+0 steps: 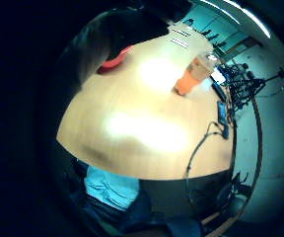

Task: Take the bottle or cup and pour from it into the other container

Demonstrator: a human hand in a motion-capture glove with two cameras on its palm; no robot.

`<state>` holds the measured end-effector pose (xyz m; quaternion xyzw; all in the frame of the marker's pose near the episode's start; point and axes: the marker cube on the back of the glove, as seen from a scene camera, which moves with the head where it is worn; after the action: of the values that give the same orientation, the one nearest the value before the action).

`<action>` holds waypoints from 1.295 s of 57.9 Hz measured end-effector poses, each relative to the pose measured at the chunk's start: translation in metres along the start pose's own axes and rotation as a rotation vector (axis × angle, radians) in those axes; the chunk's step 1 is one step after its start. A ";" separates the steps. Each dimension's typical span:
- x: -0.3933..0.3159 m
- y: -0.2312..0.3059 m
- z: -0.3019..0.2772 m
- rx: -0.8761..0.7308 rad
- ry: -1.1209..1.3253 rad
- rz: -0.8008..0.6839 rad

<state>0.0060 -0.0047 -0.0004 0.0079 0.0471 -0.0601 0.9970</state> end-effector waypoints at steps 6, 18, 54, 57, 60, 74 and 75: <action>-0.003 0.002 0.001 0.003 -0.083 0.111; 0.039 0.018 0.015 0.017 -0.096 0.202; 0.230 0.013 0.079 0.189 -0.592 0.550; 0.241 0.004 0.086 0.200 -0.655 0.565; 0.252 -0.009 0.096 0.208 -0.709 0.575; 0.278 -0.080 0.129 0.221 -1.044 0.487; 0.278 -0.084 0.131 0.224 -1.076 0.475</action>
<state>0.2824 -0.1243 0.1024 0.0919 -0.4743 0.1642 0.8600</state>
